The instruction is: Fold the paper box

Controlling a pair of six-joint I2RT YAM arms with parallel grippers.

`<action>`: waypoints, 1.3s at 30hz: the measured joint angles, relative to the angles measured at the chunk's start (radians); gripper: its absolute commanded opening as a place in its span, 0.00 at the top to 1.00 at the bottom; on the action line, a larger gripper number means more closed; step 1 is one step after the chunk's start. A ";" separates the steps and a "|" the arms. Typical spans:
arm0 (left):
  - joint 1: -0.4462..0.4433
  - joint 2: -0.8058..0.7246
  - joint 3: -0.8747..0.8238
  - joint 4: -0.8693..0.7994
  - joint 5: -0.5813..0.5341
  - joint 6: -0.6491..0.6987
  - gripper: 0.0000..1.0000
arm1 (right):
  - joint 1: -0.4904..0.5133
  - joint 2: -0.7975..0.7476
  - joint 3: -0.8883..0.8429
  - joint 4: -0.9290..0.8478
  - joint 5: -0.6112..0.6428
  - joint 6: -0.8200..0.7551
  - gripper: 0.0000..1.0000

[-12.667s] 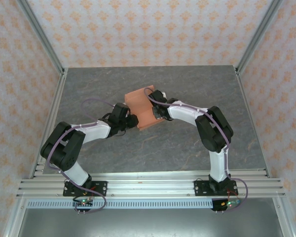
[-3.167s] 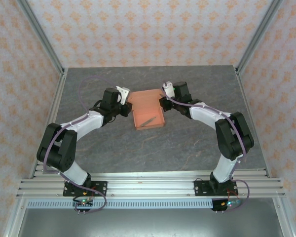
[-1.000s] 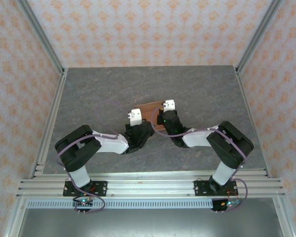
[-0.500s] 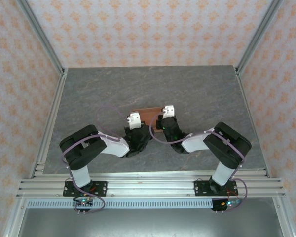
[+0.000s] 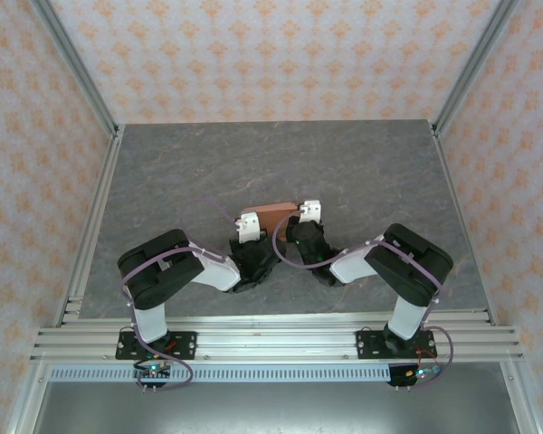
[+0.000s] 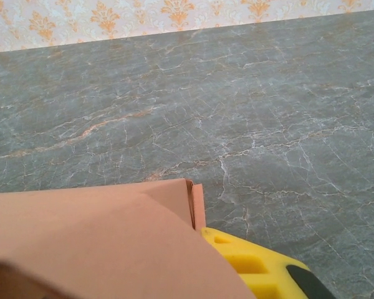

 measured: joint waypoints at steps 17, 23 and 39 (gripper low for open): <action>0.001 0.006 -0.006 -0.014 -0.055 0.000 1.00 | -0.003 -0.158 -0.029 -0.221 -0.068 0.018 0.49; 0.003 0.011 -0.006 -0.032 -0.076 0.000 1.00 | -0.005 -0.247 -0.030 -0.320 -0.080 0.018 0.45; 0.003 0.011 -0.006 -0.039 -0.079 0.001 1.00 | -0.241 -0.397 0.084 -0.557 -0.491 -0.081 0.38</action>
